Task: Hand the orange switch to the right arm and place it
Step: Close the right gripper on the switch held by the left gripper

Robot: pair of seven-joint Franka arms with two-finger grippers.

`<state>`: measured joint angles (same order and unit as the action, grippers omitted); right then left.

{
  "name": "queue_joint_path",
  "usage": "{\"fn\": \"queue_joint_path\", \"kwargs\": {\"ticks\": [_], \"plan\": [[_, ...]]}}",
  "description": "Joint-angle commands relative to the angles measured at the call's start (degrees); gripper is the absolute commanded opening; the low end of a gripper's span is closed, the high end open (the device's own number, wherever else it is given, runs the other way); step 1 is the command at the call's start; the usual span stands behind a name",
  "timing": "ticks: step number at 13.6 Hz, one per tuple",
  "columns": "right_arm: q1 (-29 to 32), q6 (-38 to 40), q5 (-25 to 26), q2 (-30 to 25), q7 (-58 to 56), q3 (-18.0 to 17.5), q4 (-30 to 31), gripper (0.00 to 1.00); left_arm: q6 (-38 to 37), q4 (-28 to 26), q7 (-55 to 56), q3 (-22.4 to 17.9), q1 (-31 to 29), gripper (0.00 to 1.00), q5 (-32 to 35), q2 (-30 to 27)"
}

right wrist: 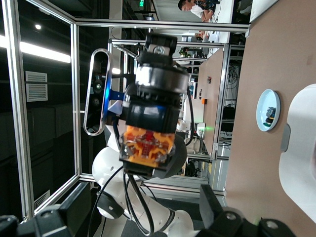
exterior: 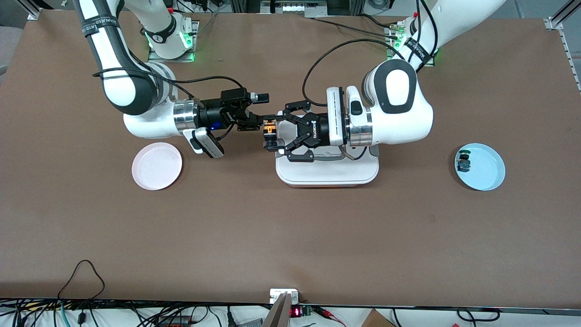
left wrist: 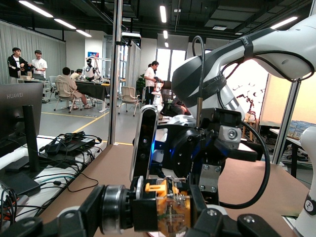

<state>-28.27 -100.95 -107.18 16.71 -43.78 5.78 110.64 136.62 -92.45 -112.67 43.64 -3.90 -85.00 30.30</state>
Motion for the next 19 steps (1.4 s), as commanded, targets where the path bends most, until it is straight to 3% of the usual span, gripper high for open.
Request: {"fn": "queue_joint_path", "kwargs": {"ticks": [1, 11, 15, 17, 19], "plan": [[0.58, -0.3, -1.02, 2.01, -0.34, 0.11, -1.48, 0.97, 0.49, -0.09, -1.68, 0.04, 0.03, 0.22, -2.27, -0.86], [0.85, -1.26, -0.84, 2.8, 3.62, 0.11, -5.17, 0.92, 0.49, -0.01, -1.5, 0.04, 0.12, 0.22, -2.27, -0.86], [0.76, -1.53, -0.84, 3.16, 3.44, 0.11, -5.26, 0.86, 0.49, -0.01, -1.59, -0.04, 0.21, 0.22, -2.27, -0.86], [0.59, -1.53, -0.84, 3.16, 3.27, 0.11, -5.26, 0.7, 0.49, -0.09, -1.59, -0.04, 0.21, 0.22, -2.27, -0.77], [0.76, -1.53, -0.84, 3.16, 2.75, 0.11, -5.26, 0.42, 0.49, -0.09, -1.59, -0.04, 0.21, 0.22, -2.27, -0.77]]}}
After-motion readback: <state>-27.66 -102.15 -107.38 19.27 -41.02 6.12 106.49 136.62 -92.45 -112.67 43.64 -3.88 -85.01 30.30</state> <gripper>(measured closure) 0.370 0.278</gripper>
